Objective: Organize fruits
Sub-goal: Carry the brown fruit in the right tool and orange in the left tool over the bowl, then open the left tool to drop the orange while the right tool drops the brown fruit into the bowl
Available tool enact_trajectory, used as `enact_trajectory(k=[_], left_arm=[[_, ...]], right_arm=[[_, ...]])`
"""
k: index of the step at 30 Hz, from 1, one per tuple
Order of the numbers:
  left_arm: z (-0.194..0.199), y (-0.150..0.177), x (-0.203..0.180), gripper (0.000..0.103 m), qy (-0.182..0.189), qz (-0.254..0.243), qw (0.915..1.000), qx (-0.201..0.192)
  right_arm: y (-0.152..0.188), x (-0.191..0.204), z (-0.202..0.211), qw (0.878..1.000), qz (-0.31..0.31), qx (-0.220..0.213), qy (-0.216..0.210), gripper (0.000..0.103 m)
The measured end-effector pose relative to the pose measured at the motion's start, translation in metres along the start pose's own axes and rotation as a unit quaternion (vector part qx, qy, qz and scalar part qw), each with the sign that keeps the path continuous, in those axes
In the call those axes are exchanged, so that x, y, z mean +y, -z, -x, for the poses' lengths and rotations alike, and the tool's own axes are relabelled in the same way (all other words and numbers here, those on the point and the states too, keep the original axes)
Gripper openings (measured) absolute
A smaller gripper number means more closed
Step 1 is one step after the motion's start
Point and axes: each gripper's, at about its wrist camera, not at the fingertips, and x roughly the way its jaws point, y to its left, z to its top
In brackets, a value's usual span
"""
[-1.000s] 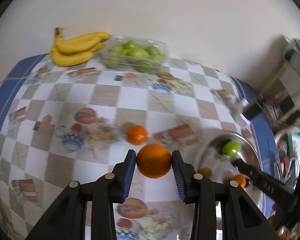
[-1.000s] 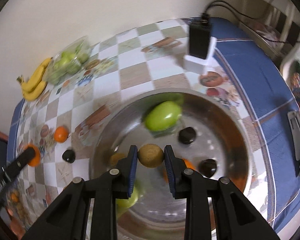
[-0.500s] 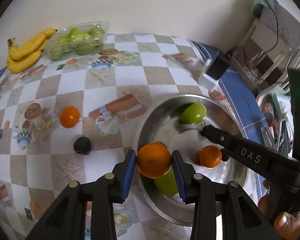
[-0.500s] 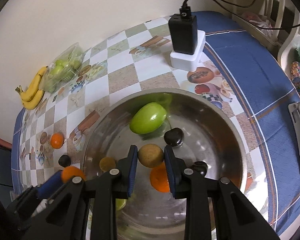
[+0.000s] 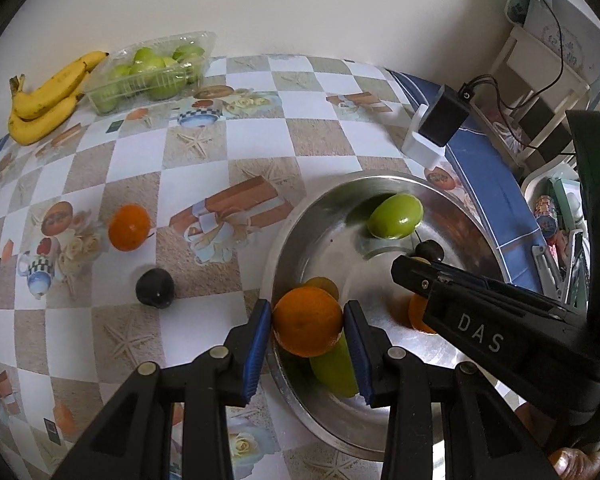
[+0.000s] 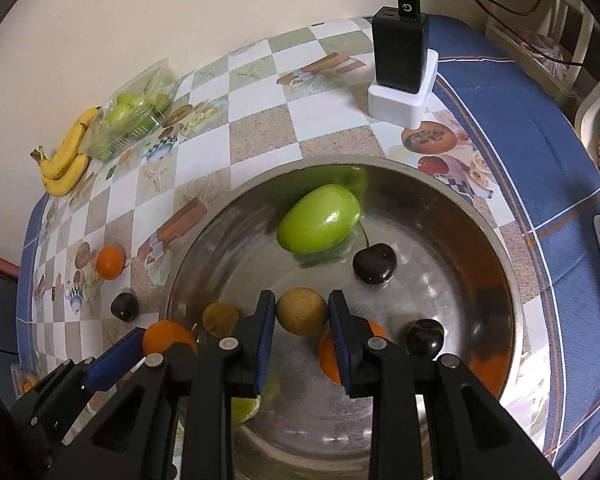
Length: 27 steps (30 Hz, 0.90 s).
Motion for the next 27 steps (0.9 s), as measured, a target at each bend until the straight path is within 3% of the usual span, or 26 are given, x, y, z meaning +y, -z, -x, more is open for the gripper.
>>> enact_trajectory(k=[7,12,19,27], left_arm=[[-0.002,0.000,-0.003,0.041,-0.001,-0.006,1.0000,0.004],[-0.001,-0.001,-0.004,0.050,0.003,-0.007,1.0000,0.003],[0.008,-0.003,-0.005,0.053,0.003,-0.010,0.9999,-0.008],[0.013,-0.008,0.017,0.054,-0.013,0.034,0.9992,-0.016]], right_arm=[[0.000,0.001,-0.001,1.000,-0.001,0.001,0.000,0.029],[-0.002,0.001,0.002,1.000,-0.002,-0.003,-0.002,0.029],[-0.003,0.002,0.009,1.000,-0.002,-0.014,-0.003,0.029],[-0.004,0.001,0.013,1.000,-0.005,-0.019,-0.003,0.029]])
